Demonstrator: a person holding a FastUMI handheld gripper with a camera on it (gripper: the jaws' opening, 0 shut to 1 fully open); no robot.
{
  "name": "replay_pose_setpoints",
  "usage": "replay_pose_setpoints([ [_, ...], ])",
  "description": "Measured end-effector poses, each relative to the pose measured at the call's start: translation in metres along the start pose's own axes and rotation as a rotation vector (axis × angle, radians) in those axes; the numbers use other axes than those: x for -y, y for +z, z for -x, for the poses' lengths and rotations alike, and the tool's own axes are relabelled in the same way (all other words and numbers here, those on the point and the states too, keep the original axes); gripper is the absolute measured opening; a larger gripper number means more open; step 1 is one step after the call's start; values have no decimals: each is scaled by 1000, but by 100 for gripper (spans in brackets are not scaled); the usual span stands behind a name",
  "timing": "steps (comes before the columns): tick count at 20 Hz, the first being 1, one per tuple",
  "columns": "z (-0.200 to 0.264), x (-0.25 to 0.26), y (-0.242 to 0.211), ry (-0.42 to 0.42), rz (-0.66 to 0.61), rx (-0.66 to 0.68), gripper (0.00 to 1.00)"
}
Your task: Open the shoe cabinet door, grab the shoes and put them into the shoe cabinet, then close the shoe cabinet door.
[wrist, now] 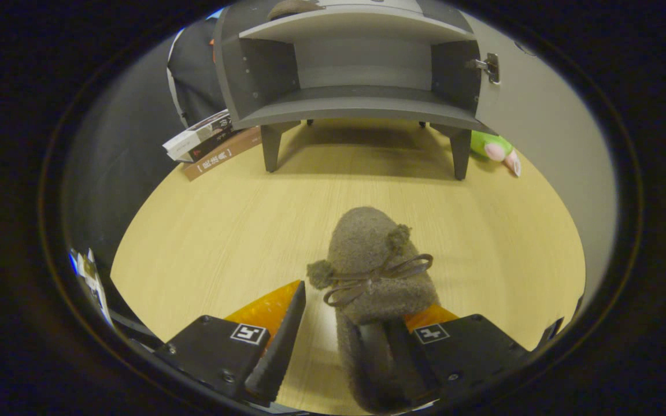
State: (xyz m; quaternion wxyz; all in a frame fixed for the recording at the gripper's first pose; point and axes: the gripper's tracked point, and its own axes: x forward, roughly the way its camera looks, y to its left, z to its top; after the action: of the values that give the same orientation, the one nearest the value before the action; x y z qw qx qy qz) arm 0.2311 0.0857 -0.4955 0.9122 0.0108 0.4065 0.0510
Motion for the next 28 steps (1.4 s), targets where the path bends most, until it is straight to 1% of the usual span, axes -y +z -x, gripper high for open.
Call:
replay_pose_setpoints([
  [2,-4,3,0,3,-4,-8,51],
  [5,-1,-1,-2,40,-8,-17,20],
  [6,1,-3,-2,46,-2,-23,13],
  [7,6,-6,-1,59,-3,-21,10],
  [8,12,-8,1,74,-7,-13,8],
  [11,39,-16,19,98,1,31,6],
  [14,76,-24,53,120,-5,107,6],
  [17,117,-37,99,147,-6,201,6],
  [21,164,-48,166,141,21,332,6],
  [24,184,-51,220,126,26,418,6],
  [28,191,-43,295,74,23,511,6],
])
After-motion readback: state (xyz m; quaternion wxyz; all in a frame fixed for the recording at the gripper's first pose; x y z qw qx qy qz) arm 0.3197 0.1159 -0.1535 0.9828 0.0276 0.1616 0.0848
